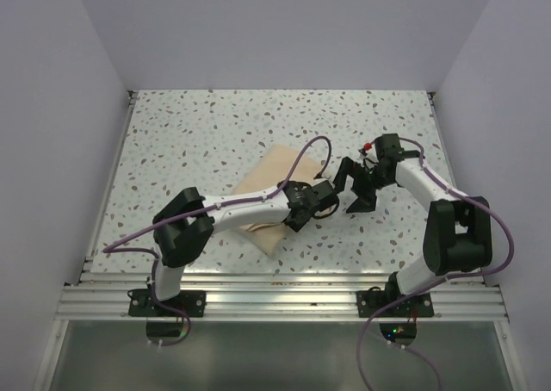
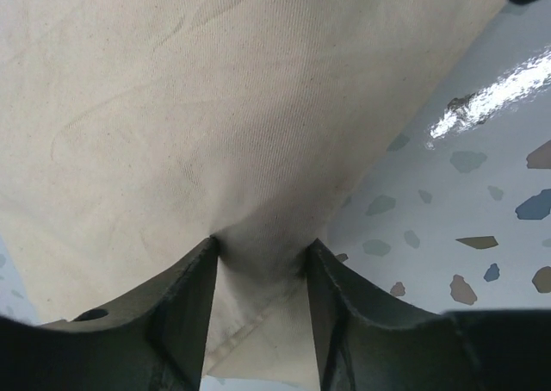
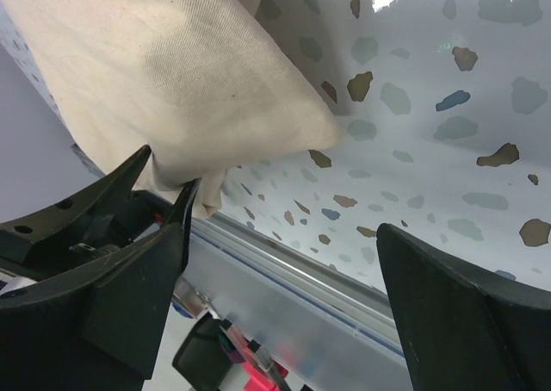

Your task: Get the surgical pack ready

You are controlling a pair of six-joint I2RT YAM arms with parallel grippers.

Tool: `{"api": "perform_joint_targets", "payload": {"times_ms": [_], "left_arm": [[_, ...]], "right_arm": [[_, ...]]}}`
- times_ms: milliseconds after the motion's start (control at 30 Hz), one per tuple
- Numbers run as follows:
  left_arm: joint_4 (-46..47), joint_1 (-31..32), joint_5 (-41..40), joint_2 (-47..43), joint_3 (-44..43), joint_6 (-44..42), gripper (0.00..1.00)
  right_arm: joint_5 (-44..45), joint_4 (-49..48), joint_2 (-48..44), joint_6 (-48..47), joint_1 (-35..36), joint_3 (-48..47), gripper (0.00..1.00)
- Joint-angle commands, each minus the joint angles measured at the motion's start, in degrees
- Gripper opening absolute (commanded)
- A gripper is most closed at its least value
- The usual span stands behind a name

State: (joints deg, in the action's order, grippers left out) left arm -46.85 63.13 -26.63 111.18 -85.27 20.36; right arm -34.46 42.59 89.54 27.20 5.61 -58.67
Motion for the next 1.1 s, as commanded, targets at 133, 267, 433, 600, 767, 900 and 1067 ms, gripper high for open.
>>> {"api": "perform_joint_targets", "payload": {"times_ms": [133, 267, 433, 600, 767, 900, 1067], "left_arm": [[2.6, -0.2, 0.1, 0.9, -1.6, -1.5, 0.33], [2.2, -1.0, 0.2, 0.5, -2.5, -2.1, 0.13], [1.6, -1.5, 0.4, -0.6, -4.4, -2.6, 0.05], [0.9, -2.3, 1.9, -1.0, -6.1, -3.1, 0.00], [0.4, -3.0, 3.4, -1.6, -8.3, -3.0, 0.00], [0.2, -3.4, 3.5, -1.5, -9.7, -3.2, 0.00], [-0.1, -3.5, 3.8, -1.3, -11.1, -3.5, 0.00]], "right_arm": [[-3.0, -1.6, -0.9, 1.5, 0.8, -1.4, 0.99], [-3.9, -4.0, -0.3, 4.0, 2.4, -1.3, 0.99], [-7.5, -13.5, 0.8, 12.9, 6.7, 1.5, 0.94], [-7.8, -22.5, 0.6, 22.9, 7.9, 3.7, 0.57], [-8.9, -23.6, 3.7, 23.8, 8.0, 1.9, 0.43], [-7.7, -23.3, 4.6, 23.9, 8.5, 1.1, 0.37], [-4.6, -24.7, 3.9, 24.3, 8.8, 3.0, 0.25]]}}
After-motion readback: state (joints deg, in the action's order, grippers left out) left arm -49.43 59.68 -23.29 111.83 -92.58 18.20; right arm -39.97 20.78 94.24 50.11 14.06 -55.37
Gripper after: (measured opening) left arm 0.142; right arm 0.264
